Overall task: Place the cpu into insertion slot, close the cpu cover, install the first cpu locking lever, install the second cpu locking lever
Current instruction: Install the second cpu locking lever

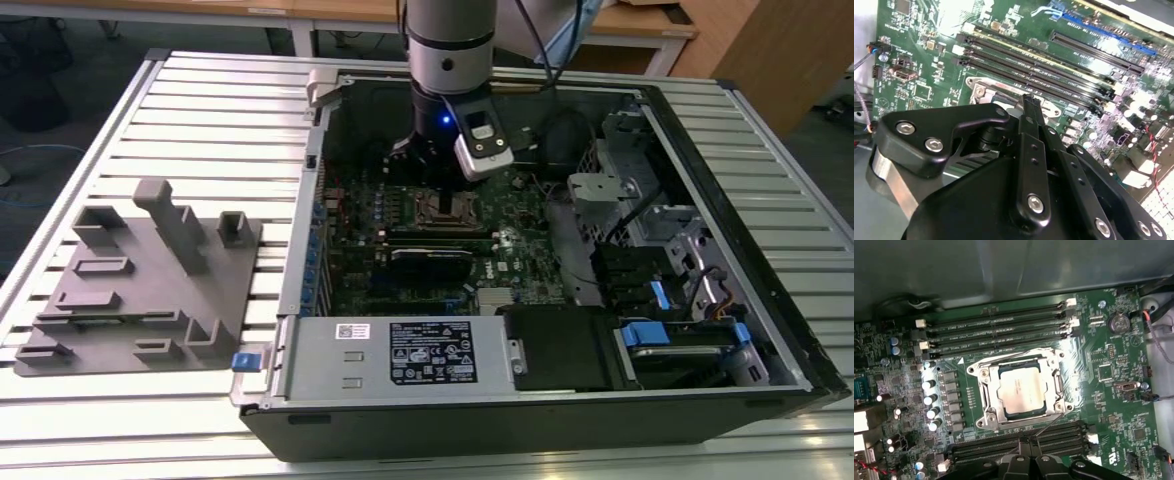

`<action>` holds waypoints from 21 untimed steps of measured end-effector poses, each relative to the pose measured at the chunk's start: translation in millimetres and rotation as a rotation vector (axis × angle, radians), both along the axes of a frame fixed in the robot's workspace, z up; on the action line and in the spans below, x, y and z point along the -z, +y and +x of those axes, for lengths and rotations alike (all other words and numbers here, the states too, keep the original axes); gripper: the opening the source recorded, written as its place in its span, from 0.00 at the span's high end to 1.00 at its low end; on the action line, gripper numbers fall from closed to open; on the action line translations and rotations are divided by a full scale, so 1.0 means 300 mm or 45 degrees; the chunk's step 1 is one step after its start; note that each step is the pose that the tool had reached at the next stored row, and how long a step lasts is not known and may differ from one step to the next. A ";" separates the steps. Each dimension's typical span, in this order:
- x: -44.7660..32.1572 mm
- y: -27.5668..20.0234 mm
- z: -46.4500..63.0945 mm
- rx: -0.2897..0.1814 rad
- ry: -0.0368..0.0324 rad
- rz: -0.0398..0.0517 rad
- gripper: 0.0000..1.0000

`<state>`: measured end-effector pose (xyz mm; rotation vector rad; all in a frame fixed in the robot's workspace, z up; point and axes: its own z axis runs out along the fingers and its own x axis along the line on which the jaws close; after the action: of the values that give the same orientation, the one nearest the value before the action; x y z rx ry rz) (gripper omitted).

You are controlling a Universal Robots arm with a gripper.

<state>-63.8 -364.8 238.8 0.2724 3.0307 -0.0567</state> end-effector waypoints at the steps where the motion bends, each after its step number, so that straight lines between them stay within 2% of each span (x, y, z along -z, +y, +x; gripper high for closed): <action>1: 0.003 0.000 -0.003 0.000 0.0000 -0.005 0.89; 4: 0.014 0.000 -0.014 0.000 0.0001 -0.016 0.89; 7: 0.021 0.000 -0.025 0.000 -0.0015 -0.016 0.89; 15: 0.022 0.000 -0.028 0.000 -0.0034 -0.010 0.89; 17: 0.023 0.000 -0.028 0.000 -0.0052 0.003 0.89; 21: 0.023 0.000 -0.028 0.000 -0.0053 0.005 0.89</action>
<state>-72.3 -364.8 232.0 0.2726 3.0270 -0.0500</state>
